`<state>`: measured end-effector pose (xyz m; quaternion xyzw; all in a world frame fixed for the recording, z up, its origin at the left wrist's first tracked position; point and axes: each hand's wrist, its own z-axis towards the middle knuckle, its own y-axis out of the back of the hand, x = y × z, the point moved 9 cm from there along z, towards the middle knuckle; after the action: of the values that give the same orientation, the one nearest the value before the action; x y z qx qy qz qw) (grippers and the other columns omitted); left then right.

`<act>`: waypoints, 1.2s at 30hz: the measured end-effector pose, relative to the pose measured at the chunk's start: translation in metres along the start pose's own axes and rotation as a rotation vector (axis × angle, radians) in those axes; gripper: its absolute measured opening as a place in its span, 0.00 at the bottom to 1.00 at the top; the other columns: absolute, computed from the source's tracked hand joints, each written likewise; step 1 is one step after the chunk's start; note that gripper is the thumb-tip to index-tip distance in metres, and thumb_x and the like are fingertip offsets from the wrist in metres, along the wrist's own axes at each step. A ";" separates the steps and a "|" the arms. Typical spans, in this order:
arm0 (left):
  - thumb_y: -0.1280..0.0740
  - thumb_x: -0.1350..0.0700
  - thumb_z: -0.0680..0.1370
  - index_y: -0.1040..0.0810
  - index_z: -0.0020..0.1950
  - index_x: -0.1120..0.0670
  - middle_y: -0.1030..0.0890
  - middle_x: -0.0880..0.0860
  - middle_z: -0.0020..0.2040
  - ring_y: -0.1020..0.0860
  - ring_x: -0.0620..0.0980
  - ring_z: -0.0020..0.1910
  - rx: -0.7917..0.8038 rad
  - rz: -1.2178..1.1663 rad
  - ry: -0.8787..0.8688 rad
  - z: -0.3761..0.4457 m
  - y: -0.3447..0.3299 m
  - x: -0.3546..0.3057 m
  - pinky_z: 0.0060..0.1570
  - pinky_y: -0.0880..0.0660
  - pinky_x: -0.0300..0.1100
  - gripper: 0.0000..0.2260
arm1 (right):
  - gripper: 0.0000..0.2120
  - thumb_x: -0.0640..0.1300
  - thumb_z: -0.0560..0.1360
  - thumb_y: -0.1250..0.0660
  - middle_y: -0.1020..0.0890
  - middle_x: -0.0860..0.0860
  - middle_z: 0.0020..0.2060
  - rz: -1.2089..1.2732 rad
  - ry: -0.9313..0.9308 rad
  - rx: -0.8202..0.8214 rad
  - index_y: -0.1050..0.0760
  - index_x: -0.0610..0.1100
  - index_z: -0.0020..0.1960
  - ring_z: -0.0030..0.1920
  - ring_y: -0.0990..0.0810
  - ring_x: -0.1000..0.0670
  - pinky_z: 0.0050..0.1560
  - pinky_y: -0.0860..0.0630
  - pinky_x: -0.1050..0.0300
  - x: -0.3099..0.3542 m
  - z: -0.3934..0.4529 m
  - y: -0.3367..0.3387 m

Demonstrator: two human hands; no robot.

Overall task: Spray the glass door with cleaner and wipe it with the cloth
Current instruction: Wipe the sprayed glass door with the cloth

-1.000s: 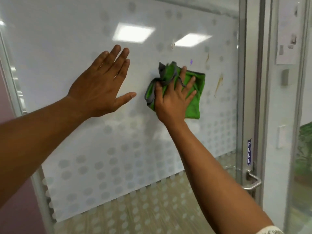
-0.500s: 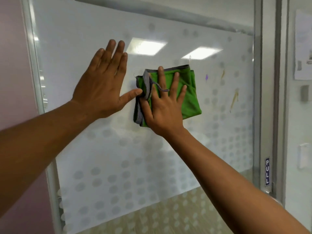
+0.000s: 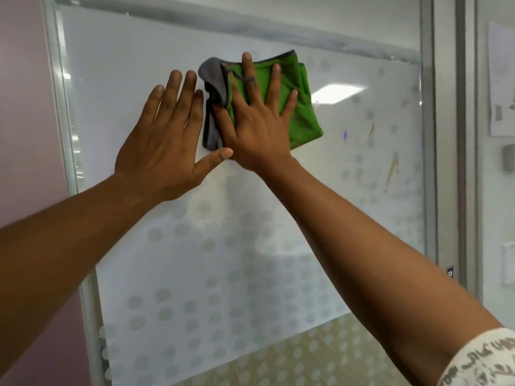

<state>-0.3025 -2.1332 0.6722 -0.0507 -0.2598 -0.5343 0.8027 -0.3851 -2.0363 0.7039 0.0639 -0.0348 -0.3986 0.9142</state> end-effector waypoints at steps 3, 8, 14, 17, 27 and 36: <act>0.63 0.29 0.79 0.53 0.82 0.63 0.55 0.63 0.83 0.55 0.61 0.82 0.013 0.004 -0.001 0.001 -0.002 0.001 0.81 0.52 0.57 0.45 | 0.29 0.63 0.81 0.52 0.53 0.52 0.81 0.059 -0.127 -0.027 0.48 0.56 0.80 0.79 0.60 0.35 0.72 0.62 0.26 -0.022 0.024 0.005; 0.62 0.29 0.79 0.50 0.81 0.64 0.54 0.63 0.83 0.54 0.61 0.82 0.023 -0.048 -0.054 -0.005 -0.001 -0.006 0.81 0.50 0.57 0.45 | 0.29 0.62 0.80 0.51 0.52 0.53 0.81 0.104 -0.362 -0.060 0.46 0.56 0.79 0.79 0.58 0.35 0.71 0.57 0.25 -0.066 0.014 0.005; 0.63 0.29 0.78 0.51 0.82 0.63 0.55 0.62 0.83 0.56 0.60 0.83 0.044 -0.108 -0.100 -0.001 -0.006 -0.045 0.81 0.52 0.56 0.45 | 0.31 0.64 0.79 0.53 0.56 0.53 0.81 0.051 -0.287 0.010 0.51 0.56 0.80 0.79 0.61 0.36 0.73 0.59 0.26 -0.048 -0.068 -0.009; 0.66 0.29 0.77 0.53 0.82 0.62 0.57 0.61 0.83 0.58 0.59 0.83 0.056 -0.158 -0.099 0.005 -0.008 -0.063 0.81 0.53 0.55 0.46 | 0.32 0.66 0.78 0.58 0.58 0.54 0.81 0.052 -0.243 0.082 0.52 0.57 0.80 0.79 0.64 0.37 0.73 0.59 0.26 -0.062 -0.116 -0.014; 0.65 0.29 0.78 0.53 0.82 0.62 0.56 0.61 0.83 0.57 0.59 0.82 0.067 -0.090 -0.205 -0.005 -0.028 -0.081 0.81 0.51 0.54 0.44 | 0.31 0.63 0.79 0.55 0.59 0.55 0.81 0.087 -0.510 0.068 0.55 0.57 0.80 0.79 0.63 0.37 0.72 0.59 0.25 -0.126 -0.090 -0.007; 0.64 0.29 0.79 0.53 0.82 0.62 0.56 0.62 0.83 0.57 0.60 0.82 0.056 -0.044 -0.198 -0.006 -0.028 -0.082 0.81 0.51 0.55 0.44 | 0.30 0.62 0.79 0.50 0.53 0.55 0.81 0.039 -0.238 0.075 0.49 0.58 0.80 0.80 0.61 0.40 0.73 0.59 0.27 -0.102 -0.153 -0.018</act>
<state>-0.3491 -2.0791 0.6230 -0.0752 -0.3537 -0.5367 0.7624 -0.4497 -1.9604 0.5489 0.0493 -0.1593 -0.3839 0.9082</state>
